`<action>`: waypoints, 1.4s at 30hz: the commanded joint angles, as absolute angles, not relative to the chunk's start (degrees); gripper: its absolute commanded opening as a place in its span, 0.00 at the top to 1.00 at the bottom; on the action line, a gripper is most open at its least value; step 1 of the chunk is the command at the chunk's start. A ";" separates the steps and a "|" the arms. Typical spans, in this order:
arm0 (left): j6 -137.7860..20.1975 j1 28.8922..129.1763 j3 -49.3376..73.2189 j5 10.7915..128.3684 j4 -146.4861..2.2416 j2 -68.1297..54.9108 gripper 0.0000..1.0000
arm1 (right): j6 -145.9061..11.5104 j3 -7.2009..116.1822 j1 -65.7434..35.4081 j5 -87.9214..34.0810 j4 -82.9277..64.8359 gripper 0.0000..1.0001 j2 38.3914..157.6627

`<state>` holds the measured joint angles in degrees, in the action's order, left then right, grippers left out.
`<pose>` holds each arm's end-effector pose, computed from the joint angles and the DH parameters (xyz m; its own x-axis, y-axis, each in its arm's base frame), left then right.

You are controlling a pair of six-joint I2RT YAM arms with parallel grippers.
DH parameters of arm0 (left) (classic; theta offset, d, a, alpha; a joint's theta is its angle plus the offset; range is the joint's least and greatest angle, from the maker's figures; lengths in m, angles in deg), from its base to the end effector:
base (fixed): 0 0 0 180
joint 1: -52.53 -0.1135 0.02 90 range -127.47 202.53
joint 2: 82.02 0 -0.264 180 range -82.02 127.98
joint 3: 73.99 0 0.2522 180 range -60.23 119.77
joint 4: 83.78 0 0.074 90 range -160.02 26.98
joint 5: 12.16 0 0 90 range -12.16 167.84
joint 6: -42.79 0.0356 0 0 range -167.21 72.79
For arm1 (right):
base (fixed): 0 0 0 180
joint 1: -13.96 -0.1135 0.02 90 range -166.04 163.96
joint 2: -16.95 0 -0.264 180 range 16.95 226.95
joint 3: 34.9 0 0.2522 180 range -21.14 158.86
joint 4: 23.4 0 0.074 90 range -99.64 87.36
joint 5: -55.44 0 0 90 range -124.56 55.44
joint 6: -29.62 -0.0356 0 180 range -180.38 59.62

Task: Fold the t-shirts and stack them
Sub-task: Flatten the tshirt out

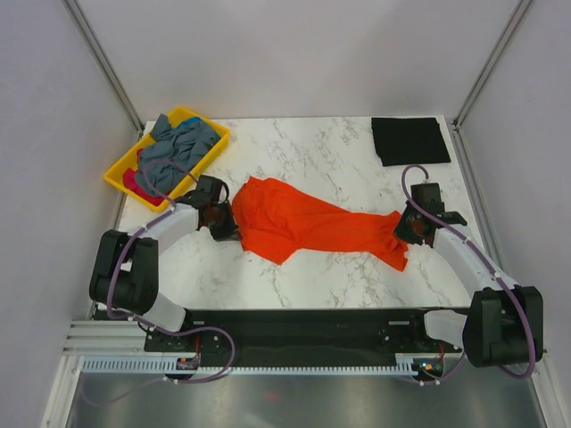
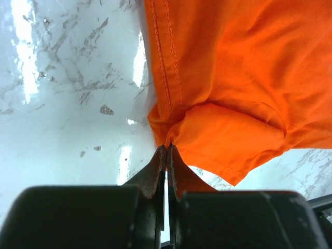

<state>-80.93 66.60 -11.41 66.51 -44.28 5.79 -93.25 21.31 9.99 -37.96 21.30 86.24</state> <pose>0.2743 -0.0760 0.1713 -0.9071 -0.3338 -0.2564 -0.2210 0.8962 -0.3847 0.2303 0.0139 0.2107 -0.7292 0.4925 -0.4750 0.4265 0.8700 0.2472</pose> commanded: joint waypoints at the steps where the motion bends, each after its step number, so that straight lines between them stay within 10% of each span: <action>1: -78.86 69.05 -6.19 72.54 -38.13 1.40 0.98 | -94.04 21.75 10.09 -37.29 23.48 0.84 86.55; 12: -73.68 70.29 1.21 71.77 -29.68 -9.42 0.98 | -106.34 24.83 10.62 -47.83 35.71 0.62 86.82; 42: -67.17 70.38 0.59 69.68 -27.13 -15.22 0.98 | -119.97 15.78 16.60 -46.25 31.59 0.62 86.91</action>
